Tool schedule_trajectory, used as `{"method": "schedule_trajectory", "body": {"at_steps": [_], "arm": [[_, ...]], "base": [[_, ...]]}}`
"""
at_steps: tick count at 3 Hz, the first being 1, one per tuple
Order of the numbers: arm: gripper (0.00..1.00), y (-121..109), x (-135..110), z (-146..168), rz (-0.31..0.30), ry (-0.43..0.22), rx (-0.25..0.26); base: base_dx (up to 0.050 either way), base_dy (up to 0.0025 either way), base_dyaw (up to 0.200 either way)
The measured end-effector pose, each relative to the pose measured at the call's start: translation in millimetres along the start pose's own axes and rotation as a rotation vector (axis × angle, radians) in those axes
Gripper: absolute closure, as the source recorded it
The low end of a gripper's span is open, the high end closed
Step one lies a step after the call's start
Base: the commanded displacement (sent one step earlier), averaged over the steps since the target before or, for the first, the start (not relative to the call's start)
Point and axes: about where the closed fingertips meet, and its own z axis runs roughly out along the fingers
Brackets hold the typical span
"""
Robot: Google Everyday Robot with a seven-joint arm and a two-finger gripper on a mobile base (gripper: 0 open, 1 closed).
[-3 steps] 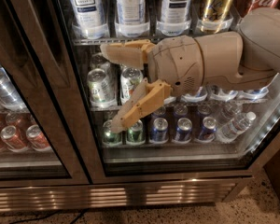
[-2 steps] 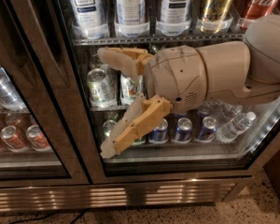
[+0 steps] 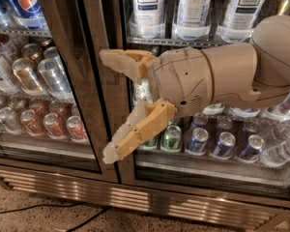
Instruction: Open right fridge door
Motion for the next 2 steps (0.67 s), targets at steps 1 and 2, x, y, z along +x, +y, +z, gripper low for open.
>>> {"method": "schedule_trajectory", "body": {"at_steps": [1,2], "arm": [[0.00,-5,-9,-7,-0.008,0.004,0.047],[0.00,-20,-16,-22,-0.003,0.015,0.107]], "base": [[0.000,0.00000,0.000],[0.000,0.00000,0.000]]}}
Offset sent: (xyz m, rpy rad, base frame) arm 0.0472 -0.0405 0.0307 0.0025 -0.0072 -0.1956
